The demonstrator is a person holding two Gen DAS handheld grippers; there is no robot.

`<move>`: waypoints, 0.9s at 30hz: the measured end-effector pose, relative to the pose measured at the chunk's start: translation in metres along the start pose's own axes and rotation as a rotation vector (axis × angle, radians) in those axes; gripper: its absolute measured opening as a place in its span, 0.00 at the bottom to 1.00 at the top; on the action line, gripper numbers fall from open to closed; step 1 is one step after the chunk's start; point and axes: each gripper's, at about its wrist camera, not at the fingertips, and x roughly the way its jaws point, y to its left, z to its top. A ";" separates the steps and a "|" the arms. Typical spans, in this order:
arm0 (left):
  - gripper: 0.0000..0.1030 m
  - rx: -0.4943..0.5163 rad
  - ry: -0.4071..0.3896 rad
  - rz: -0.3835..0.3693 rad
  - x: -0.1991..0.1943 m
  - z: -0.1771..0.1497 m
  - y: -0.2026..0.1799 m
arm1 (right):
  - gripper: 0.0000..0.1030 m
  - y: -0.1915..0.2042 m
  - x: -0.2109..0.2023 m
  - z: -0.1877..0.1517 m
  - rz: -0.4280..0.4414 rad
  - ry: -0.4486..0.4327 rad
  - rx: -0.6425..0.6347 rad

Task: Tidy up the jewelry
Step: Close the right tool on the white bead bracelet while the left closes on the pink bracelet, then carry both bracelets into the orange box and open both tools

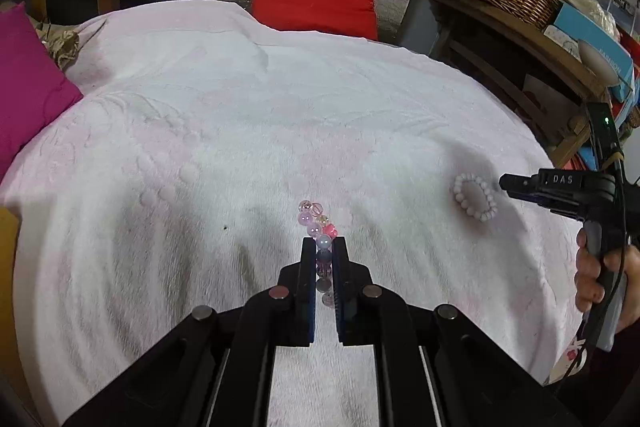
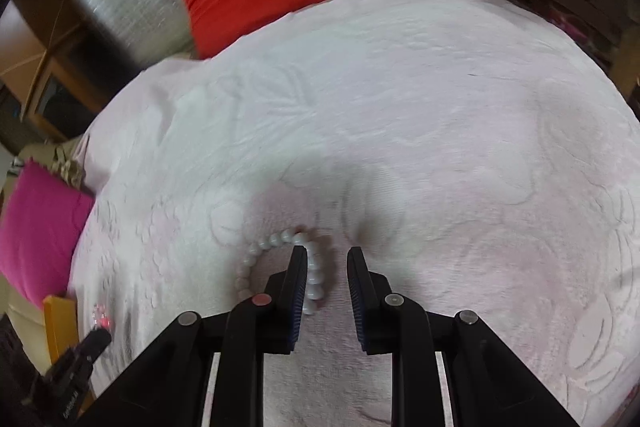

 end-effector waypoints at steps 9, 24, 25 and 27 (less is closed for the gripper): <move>0.07 -0.006 0.015 0.031 0.009 0.004 -0.001 | 0.23 0.029 0.031 -0.003 -0.116 0.016 -0.107; 0.07 -0.032 -0.046 0.092 -0.022 -0.005 0.009 | 0.10 0.070 -0.050 -0.029 0.001 -0.261 -0.214; 0.07 -0.033 -0.048 0.096 -0.024 -0.007 0.011 | 0.10 0.072 -0.056 -0.031 0.019 -0.280 -0.219; 0.07 -0.043 -0.057 0.111 -0.034 -0.015 0.014 | 0.10 0.080 -0.067 -0.037 0.075 -0.314 -0.225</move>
